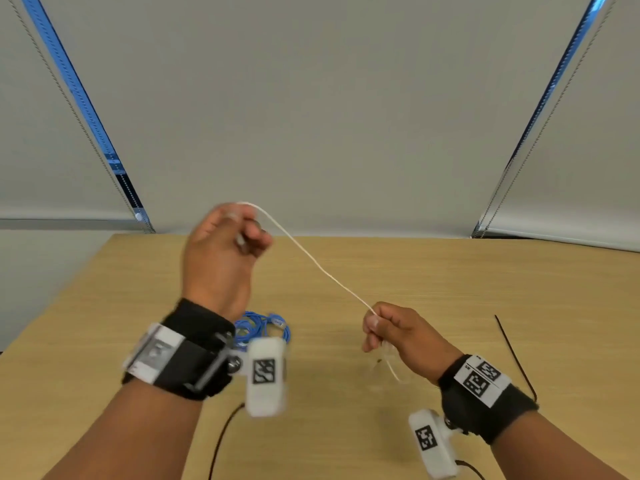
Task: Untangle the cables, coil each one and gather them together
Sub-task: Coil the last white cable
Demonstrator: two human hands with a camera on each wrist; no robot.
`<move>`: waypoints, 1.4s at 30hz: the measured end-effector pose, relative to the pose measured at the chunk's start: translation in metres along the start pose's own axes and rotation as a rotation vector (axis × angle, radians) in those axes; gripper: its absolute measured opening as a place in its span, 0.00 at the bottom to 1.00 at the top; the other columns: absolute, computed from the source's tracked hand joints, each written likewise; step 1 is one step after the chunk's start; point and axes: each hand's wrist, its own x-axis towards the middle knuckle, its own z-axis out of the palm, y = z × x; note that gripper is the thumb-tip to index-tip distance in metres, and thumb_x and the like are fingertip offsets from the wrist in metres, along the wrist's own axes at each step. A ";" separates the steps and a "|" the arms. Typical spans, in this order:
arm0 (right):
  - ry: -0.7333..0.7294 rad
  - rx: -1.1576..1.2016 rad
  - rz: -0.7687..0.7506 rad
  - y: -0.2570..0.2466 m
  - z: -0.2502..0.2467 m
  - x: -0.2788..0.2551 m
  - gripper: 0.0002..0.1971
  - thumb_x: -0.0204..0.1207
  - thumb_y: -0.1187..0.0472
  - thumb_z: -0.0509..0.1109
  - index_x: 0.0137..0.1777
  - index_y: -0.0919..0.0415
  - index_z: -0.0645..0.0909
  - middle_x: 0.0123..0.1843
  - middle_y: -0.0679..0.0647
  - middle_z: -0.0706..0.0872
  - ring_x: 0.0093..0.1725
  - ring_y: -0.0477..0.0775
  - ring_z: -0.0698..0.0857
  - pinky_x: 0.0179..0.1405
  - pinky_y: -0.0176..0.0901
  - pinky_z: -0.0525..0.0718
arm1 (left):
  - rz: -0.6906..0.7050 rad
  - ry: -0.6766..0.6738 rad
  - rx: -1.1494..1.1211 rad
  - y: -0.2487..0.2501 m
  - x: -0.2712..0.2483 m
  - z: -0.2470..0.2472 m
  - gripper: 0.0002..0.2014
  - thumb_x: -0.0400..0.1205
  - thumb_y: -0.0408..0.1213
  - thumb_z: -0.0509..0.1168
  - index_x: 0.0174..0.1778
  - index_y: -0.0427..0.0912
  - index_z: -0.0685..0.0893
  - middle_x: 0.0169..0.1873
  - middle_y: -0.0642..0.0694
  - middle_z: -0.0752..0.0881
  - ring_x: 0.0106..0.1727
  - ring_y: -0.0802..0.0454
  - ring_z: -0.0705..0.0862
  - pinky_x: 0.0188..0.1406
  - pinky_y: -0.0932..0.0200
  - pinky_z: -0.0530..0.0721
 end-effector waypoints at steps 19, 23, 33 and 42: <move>-0.173 0.211 0.189 -0.031 0.003 0.003 0.08 0.76 0.54 0.72 0.40 0.57 0.88 0.38 0.58 0.89 0.43 0.57 0.87 0.45 0.47 0.81 | -0.037 -0.659 1.123 -0.077 -0.047 0.014 0.07 0.82 0.51 0.70 0.51 0.56 0.90 0.43 0.57 0.91 0.42 0.59 0.86 0.50 0.48 0.87; -0.205 0.335 0.244 -0.031 -0.006 0.001 0.10 0.74 0.55 0.67 0.39 0.60 0.85 0.38 0.63 0.84 0.35 0.58 0.84 0.40 0.48 0.80 | 0.097 -0.536 1.203 -0.069 -0.032 0.007 0.10 0.84 0.53 0.65 0.40 0.56 0.87 0.37 0.58 0.88 0.41 0.61 0.84 0.44 0.53 0.84; -0.109 0.530 0.296 -0.005 -0.026 -0.017 0.16 0.82 0.49 0.67 0.38 0.60 0.83 0.23 0.50 0.66 0.22 0.47 0.59 0.25 0.43 0.58 | 0.140 -0.171 1.177 -0.054 -0.003 -0.027 0.10 0.84 0.46 0.68 0.37 0.55 0.84 0.29 0.54 0.83 0.33 0.55 0.81 0.33 0.56 0.76; 0.162 -0.253 0.039 -0.043 -0.010 0.003 0.14 0.77 0.41 0.72 0.62 0.39 0.84 0.62 0.37 0.85 0.62 0.36 0.82 0.60 0.40 0.80 | 0.196 -0.383 1.148 -0.059 -0.030 0.007 0.05 0.84 0.44 0.69 0.43 0.51 0.87 0.40 0.58 0.88 0.44 0.57 0.85 0.46 0.51 0.84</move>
